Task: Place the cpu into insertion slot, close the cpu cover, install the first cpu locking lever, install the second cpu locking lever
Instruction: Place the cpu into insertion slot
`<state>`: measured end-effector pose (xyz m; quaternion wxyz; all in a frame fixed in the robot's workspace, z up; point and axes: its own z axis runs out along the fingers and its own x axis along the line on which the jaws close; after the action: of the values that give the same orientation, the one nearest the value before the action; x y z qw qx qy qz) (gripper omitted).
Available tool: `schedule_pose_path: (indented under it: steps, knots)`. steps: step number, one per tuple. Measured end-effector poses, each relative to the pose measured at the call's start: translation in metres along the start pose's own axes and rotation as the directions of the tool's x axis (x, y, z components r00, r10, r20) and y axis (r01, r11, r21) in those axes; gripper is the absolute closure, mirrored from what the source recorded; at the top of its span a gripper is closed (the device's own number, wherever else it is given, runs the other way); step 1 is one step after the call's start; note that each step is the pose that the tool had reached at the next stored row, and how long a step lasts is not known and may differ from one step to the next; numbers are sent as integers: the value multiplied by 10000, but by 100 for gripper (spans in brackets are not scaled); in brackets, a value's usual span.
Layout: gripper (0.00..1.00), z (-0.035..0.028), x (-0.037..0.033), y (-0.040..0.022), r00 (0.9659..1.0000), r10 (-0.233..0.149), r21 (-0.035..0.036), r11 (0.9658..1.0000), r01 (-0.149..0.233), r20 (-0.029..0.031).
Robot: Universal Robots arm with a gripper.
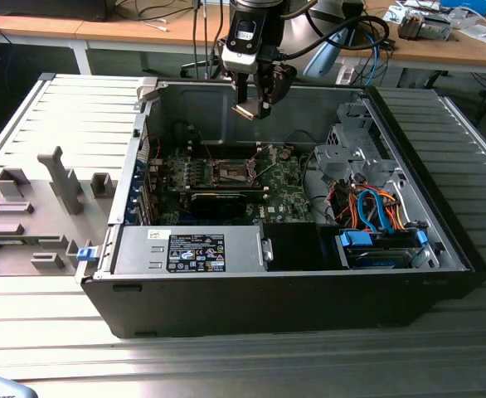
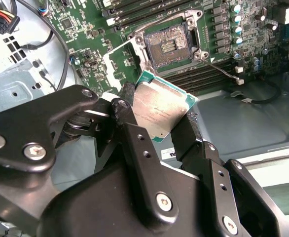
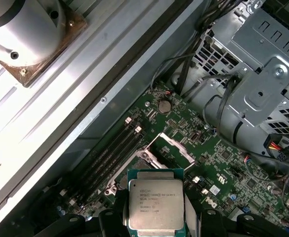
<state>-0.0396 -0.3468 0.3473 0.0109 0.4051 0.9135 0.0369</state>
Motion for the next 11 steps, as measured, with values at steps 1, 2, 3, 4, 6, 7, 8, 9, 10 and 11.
schedule_pose_path:
  steps: [1, 2, 3, 4, 6, 7, 8, 9, 10, 11]
  knots:
    - [45, 0, -1, 1, 10000, 38, 44, 10000, -38, 54]
    - [45, 0, -2, 2, 10000, 58, 67, 10000, -59, 81]
    - [45, 1, -2, 2, 9999, 97, 102, 9999, -98, 124]
    - [45, 1, -2, 2, 9998, 124, 133, 9998, -126, 162]
    - [45, 1, -3, 3, 9996, 170, 179, 9997, -174, 218]
    - [45, 1, -2, 3, 9995, 191, 198, 9996, -196, 242]
    - [45, 1, -3, 3, 9994, 214, 223, 9995, -221, 272]
    - [45, 1, -3, 3, 9993, 231, 239, 9994, -238, 293]
    - [45, 1, -3, 3, 9991, 258, 263, 9993, -266, 323]
    - [45, 1, -3, 3, 9990, 279, 277, 9992, -289, 342]
